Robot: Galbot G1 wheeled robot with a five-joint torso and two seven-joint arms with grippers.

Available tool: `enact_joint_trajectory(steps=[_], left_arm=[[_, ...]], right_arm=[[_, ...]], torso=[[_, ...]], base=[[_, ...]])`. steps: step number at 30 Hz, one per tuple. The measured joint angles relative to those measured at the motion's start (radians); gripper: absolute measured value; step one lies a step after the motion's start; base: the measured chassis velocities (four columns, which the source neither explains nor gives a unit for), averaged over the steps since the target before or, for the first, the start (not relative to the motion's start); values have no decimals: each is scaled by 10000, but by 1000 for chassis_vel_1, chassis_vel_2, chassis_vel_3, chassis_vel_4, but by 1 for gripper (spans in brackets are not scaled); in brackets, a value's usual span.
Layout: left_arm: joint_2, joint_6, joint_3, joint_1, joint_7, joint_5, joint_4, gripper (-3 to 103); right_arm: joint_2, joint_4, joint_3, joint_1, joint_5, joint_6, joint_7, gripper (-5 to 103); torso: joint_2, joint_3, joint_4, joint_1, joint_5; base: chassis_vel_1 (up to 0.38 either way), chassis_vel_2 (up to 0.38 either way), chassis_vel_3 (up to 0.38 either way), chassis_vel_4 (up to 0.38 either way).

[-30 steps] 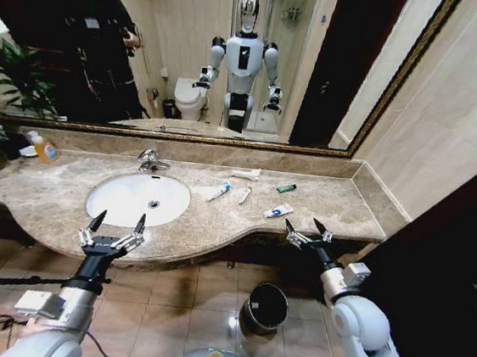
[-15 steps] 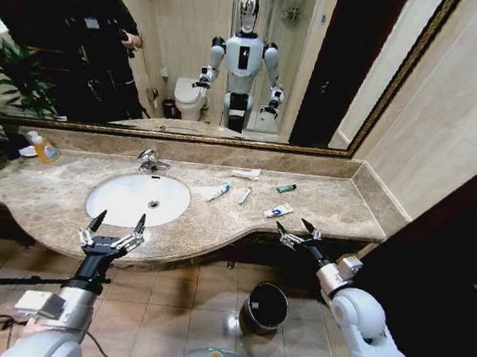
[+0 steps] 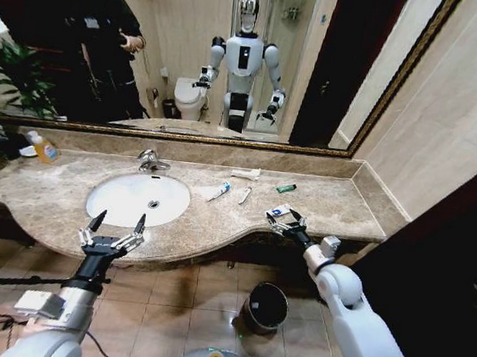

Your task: Pick up the trash from the sink and place it in the trash bin.

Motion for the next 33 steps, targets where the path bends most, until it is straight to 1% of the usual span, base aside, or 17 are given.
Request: enact_joint_trajectory(steps=[3,6,8,12,22,24,25,26,30,31,32,33], left_arm=[[0,0,0,0,0,0,0,100],[-1,0,0,0,0,0,0,100],[-1,0,0,0,0,0,0,100],[0,0,0,0,0,0,0,100],[-1,0,0,0,0,0,0,100],[0,0,0,0,0,-1,0,100],[0,0,0,0,0,0,0,100],[0,0,0,0,0,0,0,100],[0,0,0,0,0,0,0,100],[0,0,0,0,0,0,0,100],[0,0,0,0,0,0,0,100],[0,0,0,0,0,0,0,100]], right_arm=[[42,-534,-445,506,2,-67,17,100],[106,-903,-656,786,-2,-151,25,100],[160,-1346,-828,1086,-16,-345,19,100],[180,-1741,-917,1329,-52,-603,-4,100],[245,-2052,-1006,1495,-167,-620,7,100],[242,-2037,-1006,1498,-203,-613,22,101],[237,-2015,-998,1498,-216,-612,29,97],[237,-2015,-998,1498,-216,-612,29,97],[217,-1965,-950,1501,-337,-603,35,76],[217,-1965,-950,1501,-337,-603,35,76],[223,-1965,-944,1501,-360,-598,37,71],[226,-1965,-943,1501,-374,-595,39,71]], torso=[[0,0,0,0,-2],[0,0,1,0,-2],[0,0,2,0,-2],[0,0,0,0,-2],[0,-1,0,0,-2],[0,-1,0,0,-2],[0,0,0,0,-2],[0,0,0,0,-2],[0,-1,0,-1,-2],[0,-1,0,-1,-2],[0,-1,0,-1,-2],[0,-1,0,-1,-2]], base=[[0,0,0,0],[0,0,0,0],[0,0,0,0],[0,0,0,0],[0,0,0,0],[0,0,0,0],[0,0,0,0],[0,0,0,0],[0,0,0,0],[0,0,0,0],[0,0,0,0],[0,0,0,0]])
